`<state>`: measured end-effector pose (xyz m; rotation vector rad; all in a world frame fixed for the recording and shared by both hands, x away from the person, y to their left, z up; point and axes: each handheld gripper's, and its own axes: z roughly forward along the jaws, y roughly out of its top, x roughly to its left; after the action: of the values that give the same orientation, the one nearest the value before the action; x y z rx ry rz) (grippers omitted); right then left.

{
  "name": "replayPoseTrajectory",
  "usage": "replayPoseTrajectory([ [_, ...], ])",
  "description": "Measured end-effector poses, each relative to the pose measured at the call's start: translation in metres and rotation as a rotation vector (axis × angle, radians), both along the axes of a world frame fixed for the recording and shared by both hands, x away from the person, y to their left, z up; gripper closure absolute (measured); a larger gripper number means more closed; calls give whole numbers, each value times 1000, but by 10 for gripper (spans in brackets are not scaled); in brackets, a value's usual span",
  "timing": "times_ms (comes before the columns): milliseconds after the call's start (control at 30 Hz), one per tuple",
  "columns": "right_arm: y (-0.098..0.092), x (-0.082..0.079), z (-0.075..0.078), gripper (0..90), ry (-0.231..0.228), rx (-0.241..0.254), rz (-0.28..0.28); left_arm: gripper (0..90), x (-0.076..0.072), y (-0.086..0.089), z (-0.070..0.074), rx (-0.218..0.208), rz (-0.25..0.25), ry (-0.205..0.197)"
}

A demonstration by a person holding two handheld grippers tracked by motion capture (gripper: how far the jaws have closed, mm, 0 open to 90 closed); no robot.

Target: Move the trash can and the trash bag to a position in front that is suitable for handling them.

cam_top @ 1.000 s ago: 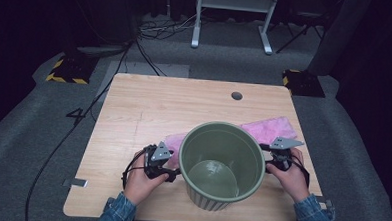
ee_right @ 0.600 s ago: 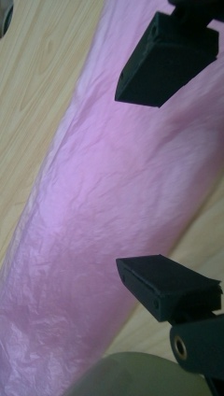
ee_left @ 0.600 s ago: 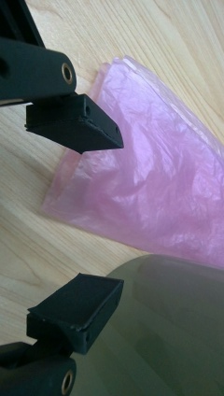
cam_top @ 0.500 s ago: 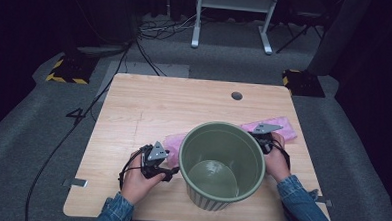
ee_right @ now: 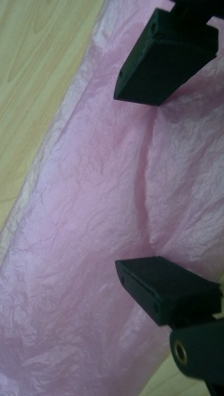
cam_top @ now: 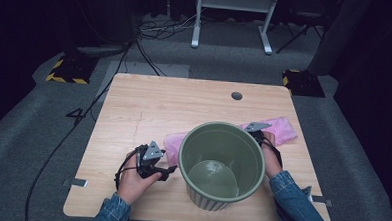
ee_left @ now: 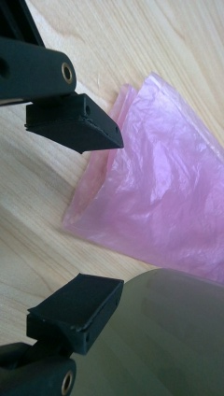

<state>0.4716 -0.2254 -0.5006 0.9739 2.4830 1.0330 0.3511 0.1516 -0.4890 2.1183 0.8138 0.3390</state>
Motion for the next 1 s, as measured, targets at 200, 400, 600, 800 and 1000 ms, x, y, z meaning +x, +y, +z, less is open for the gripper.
replayPoseTrajectory([
  [200,0,1,4,551,-9,13,-14,277,0,2,0,-10,5,-2],
  [400,-9,6,1,840,-16,72,-76,280,1,9,2,-17,22,-12],
  [600,-17,8,-1,888,-25,120,-73,281,1,16,5,-37,44,-14],
  [800,-27,7,14,890,-52,197,-69,281,0,27,6,-50,67,-20],
  [1000,-44,-2,52,890,-118,231,-71,281,1,32,7,-56,79,-19],
])
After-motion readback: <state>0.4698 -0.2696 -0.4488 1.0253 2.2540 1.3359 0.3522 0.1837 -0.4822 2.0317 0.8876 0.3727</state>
